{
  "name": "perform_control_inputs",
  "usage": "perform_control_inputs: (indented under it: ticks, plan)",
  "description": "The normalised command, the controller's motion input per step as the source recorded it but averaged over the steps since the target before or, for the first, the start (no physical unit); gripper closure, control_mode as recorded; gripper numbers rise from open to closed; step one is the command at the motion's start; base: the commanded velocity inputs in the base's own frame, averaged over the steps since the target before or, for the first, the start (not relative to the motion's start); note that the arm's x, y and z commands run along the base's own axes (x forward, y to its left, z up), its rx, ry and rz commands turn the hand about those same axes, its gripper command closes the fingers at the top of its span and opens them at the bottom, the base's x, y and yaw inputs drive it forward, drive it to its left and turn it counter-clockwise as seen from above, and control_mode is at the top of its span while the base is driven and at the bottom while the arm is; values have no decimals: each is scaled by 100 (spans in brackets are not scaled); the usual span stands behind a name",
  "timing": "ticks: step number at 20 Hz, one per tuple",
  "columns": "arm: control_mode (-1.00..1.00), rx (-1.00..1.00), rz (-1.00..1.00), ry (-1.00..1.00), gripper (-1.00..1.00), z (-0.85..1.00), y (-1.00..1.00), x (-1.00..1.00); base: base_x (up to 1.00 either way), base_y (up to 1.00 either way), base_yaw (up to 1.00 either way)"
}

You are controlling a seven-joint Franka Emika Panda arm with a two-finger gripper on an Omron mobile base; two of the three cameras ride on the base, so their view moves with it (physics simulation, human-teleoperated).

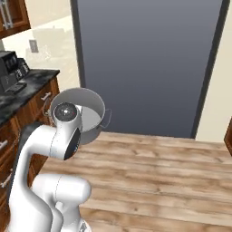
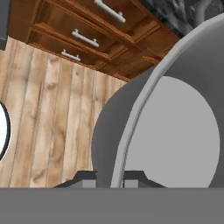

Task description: Move the pot and pan from the stove into the sink.

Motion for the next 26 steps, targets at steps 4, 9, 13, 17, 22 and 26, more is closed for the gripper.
perform_control_inputs:
  ticks: [4,9,13,17,22,26]
  plan:
    - [100,0,0,0,100,0,0,0,0,0,-50]
    - [100,0,0,0,100,0,0,0,0,0,-50]
    - [100,0,0,0,100,0,0,0,0,0,-50]
    - [100,0,0,0,100,0,0,0,0,-4,-49]
    - [100,0,0,0,100,0,0,0,0,-16,-44]
    - [100,0,0,0,100,0,0,0,0,-23,-42]
